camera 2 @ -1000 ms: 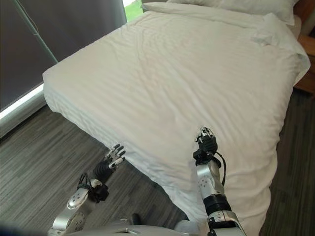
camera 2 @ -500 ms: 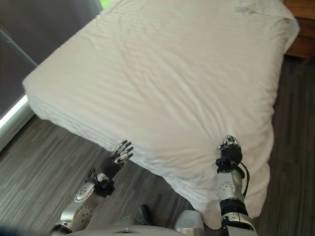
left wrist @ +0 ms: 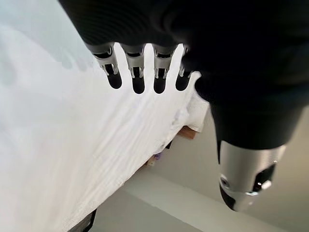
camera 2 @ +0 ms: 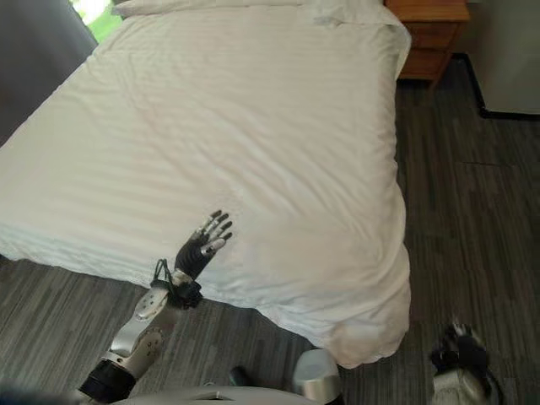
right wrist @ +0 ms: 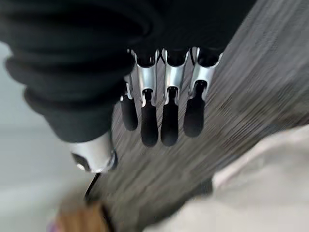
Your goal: Making the bed.
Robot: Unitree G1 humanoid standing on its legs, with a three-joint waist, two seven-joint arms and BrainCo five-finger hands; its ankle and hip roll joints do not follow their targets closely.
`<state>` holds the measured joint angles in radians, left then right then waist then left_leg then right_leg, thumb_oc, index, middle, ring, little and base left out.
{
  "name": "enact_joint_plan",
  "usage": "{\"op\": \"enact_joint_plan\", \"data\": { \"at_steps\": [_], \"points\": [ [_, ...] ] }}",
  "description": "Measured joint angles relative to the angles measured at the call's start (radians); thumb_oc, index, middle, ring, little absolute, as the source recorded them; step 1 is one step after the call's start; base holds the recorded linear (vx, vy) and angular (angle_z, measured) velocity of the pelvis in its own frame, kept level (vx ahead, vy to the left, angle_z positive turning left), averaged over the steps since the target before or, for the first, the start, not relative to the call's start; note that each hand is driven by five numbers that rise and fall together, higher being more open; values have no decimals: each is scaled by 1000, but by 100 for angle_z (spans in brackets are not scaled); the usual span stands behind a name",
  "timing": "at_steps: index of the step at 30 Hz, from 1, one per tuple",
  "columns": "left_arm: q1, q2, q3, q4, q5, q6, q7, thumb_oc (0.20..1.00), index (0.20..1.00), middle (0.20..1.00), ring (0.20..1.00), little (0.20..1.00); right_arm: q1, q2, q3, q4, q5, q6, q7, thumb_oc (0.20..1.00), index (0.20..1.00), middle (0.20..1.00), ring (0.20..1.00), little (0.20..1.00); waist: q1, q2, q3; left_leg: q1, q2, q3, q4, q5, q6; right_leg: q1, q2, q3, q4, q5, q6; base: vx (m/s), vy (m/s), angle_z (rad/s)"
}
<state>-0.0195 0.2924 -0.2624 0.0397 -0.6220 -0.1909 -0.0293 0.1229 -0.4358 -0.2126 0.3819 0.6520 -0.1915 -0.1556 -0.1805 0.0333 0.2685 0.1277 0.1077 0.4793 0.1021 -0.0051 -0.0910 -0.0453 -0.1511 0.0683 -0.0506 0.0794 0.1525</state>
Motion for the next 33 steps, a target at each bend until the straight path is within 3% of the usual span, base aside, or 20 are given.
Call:
{"op": "enact_joint_plan", "data": {
  "at_steps": [1, 3, 5, 6, 7, 9, 12, 14, 15, 16, 17, 18, 19, 20, 22, 25, 28, 30, 31, 33],
  "points": [
    [5, 3, 28, -12, 10, -25, 26, 1000, 1000, 1000, 1000, 1000, -24, 7, 44, -94, -51, -12, 1, 1000, 1000, 1000, 1000, 1000, 23, -41, 2, -44, 0, -114, 118, -12, -7, -19, -11, 66, 20, -1, -1, -49, 81, -175],
    [3, 2, 18, -17, 19, -47, 40, 1000, 1000, 1000, 1000, 1000, -48, 0, 46, -145, -111, -52, 1, 1000, 1000, 1000, 1000, 1000, 35, -63, -16, -68, -14, -237, 145, -62, -59, -34, -10, 114, 6, -5, 5, -65, 170, -117],
    [-12, -19, -6, -23, 57, -66, 72, 1000, 1000, 1000, 1000, 1000, -33, 0, 15, -173, -215, -31, -21, 1000, 1000, 1000, 1000, 1000, 46, -64, -19, -81, -64, -462, 122, -113, -31, -59, 19, 146, -9, -26, 34, -20, 217, -89],
    [-2, -18, -14, -27, 62, -69, 83, 1000, 1000, 1000, 1000, 1000, -13, -3, 13, -204, -290, -18, -35, 1000, 1000, 1000, 1000, 1000, 52, -52, -23, -70, -89, -535, 70, -146, 21, -74, 36, 151, -18, -46, 61, -66, 318, -154],
    [15, -23, -18, -20, 95, -65, 114, 1000, 1000, 1000, 1000, 1000, 60, 15, -25, -265, -486, 23, -53, 1000, 1000, 1000, 1000, 1000, 59, -45, -13, 8, -75, -499, -100, -168, 83, -158, 69, 98, 105, -19, 29, -106, 311, -111],
    [18, 2, -46, 8, 108, -50, 157, 1000, 1000, 1000, 1000, 1000, 183, 69, -55, -357, -587, 51, -76, 1000, 1000, 1000, 1000, 1000, 29, -89, -39, 67, -98, -430, -168, -134, 80, -153, 16, 11, 94, 17, 31, -72, 203, -53],
    [-31, 34, -89, 19, 183, -46, 198, 1000, 1000, 1000, 1000, 1000, 166, 71, 9, -406, -679, 62, -96, 1000, 1000, 1000, 1000, 1000, -19, -79, -47, 97, -108, -350, -193, -113, 67, -163, -1, 14, 67, 38, 42, -163, 158, -93],
    [-56, 62, -119, 6, 236, -51, 215, 1000, 1000, 1000, 1000, 1000, 141, 62, 94, -405, -720, 73, -96, 1000, 1000, 1000, 1000, 1000, 7, -111, -51, 109, -159, -235, -149, -141, 66, -185, -2, -72, 67, 226, -37, -321, 265, -172],
    [-72, 63, -110, 25, 250, -49, 218, 1000, 1000, 1000, 1000, 1000, 92, 65, 142, -398, -745, 76, -96, 1000, 1000, 1000, 1000, 1000, 16, -126, -43, 45, -161, -170, -26, -178, 96, -215, 11, -119, 60, 308, -109, -268, 203, -186],
    [-100, 64, -109, 43, 254, -46, 218, 1000, 1000, 1000, 1000, 1000, 57, 70, 176, -406, -772, 79, -101, 1000, 1000, 1000, 1000, 1000, 12, -137, -32, -22, -170, -166, 44, -211, 135, -225, -6, -180, 31, 385, -101, -246, 154, -131],
    [-149, 48, -127, 59, 254, -38, 219, 1000, 1000, 1000, 1000, 1000, 45, 50, 203, -435, -824, 78, -101, 1000, 1000, 1000, 1000, 1000, -6, -122, -20, -81, -172, -219, -8, -153, 185, -227, 8, -266, 19, 393, -89, -219, 141, -93],
    [-169, 4, -128, 87, 266, -39, 216, 1000, 1000, 1000, 1000, 1000, 49, 34, 232, -432, -866, 79, -98, 1000, 1000, 1000, 1000, 1000, 1, -105, -16, -60, -146, -186, 6, -153, 165, -219, -8, -354, 104, 221, -34, -189, 122, -63],
    [-170, -47, -129, 105, 277, -39, 217, 1000, 1000, 1000, 1000, 1000, 70, 12, 235, -433, -891, 79, -96, 1000, 1000, 1000, 1000, 1000, -11, -52, -17, -51, -113, -182, -3, -145, 160, -216, 5, -377, 245, 86, -77, -303, 144, -103],
    [-158, -79, -147, 78, 282, -40, 220, 1000, 1000, 1000, 1000, 1000, 82, -42, 239, -437, -923, 83, -94, 1000, 1000, 1000, 1000, 1000, 25, 33, -25, 0, -55, -127, -87, -95, 149, -196, 13, -401, 492, -62, -34, -295, 103, -92],
    [-148, -44, -166, 39, 283, -41, 220, 1000, 1000, 1000, 1000, 1000, 79, -45, 252, -446, -940, 83, -93, 1000, 1000, 1000, 1000, 1000, 65, 20, -27, 26, -35, -65, -106, -85, 148, -126, -48, -441, 598, -184, 17, -180, 27, -107],
    [-121, 16, -163, 29, 282, -39, 221, 1000, 1000, 1000, 1000, 1000, 75, -36, 262, -467, -957, 78, -81, 1000, 1000, 1000, 1000, 1000, 115, -25, -37, 34, -25, -12, -102, -77, 132, -9, -94, -474, 464, -214, 29, -135, -26, -92],
    [-81, 63, -133, 50, 281, -27, 220, 1000, 1000, 1000, 1000, 1000, -2, -14, 335, -440, -957, 81, -78, 1000, 1000, 1000, 1000, 1000, 150, -63, -34, 26, 30, 64, -52, -89, 101, 15, -18, -510, 331, -175, -43, -114, -80, -137],
    [-83, 56, -133, 51, 278, -19, 218, 1000, 1000, 1000, 1000, 1000, -23, -40, 339, -443, -958, 81, -78, 1000, 1000, 1000, 1000, 1000, 157, -44, -53, 15, 27, 72, -133, -61, 83, 38, 47, -563, 151, -170, -21, -49, -203, -137],
    [-81, 44, -125, 55, 270, -14, 217, 1000, 1000, 1000, 1000, 1000, -48, -34, 339, -418, -957, 85, -77, 1000, 1000, 1000, 1000, 1000, 169, -28, -53, 18, 64, 111, -138, -41, 38, 49, 38, -644, 153, -172, -73, -8, -210, -143],
    [-72, 30, -120, 55, 270, -10, 214, 1000, 1000, 1000, 1000, 1000, 5, -37, 333, -458, -957, 89, -76, 1000, 1000, 1000, 1000, 1000, 161, -41, -62, 20, 67, 122, -106, -27, 12, 58, 30, -653, 137, -142, -93, -68, -209, -72]
  ]
}}
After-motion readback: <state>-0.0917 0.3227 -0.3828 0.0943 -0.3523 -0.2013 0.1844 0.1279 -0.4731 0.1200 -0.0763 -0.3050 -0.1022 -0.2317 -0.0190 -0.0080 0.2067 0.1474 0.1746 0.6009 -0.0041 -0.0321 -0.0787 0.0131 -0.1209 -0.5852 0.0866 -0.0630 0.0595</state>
